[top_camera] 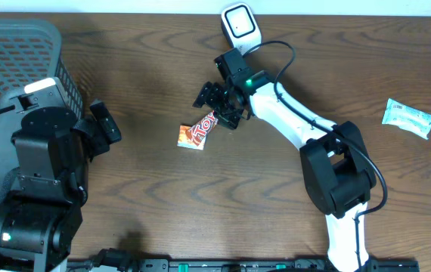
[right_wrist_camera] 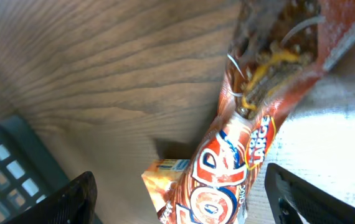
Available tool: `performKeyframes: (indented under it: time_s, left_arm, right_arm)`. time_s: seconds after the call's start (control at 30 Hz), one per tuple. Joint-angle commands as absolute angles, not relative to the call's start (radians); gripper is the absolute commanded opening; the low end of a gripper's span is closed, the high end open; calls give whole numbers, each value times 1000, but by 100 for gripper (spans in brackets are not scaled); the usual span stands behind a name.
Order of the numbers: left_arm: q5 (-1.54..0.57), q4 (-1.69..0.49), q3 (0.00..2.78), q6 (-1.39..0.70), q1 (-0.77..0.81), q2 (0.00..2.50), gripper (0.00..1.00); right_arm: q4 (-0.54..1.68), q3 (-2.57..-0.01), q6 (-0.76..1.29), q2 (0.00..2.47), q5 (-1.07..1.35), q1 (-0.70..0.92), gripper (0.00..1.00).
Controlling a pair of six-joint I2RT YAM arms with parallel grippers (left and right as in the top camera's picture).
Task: Scan the item barcode
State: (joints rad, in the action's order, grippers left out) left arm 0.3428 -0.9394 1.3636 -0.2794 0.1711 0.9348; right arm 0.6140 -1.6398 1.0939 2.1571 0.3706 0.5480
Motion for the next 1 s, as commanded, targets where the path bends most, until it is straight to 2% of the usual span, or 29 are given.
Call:
performKeyframes:
  time_s: [0.0,0.27,0.37,0.97]
  left_arm:
    - [353,-942,1370,-263,167,933,98]
    - [353,-942,1370,-263,167,933,98]
    - [353,-942,1370,-263,167,933,98]
    - [353,-942,1370,-263,167,933,98]
  right_arm:
    - [618,-1649,1156,2143,310,560,80]
    - [666,-1649,1155,2146,199,551,80]
    - [658,-1649,1155,2146,166,550,77]
    - [586,-1649,1197,2212,167,549,73]
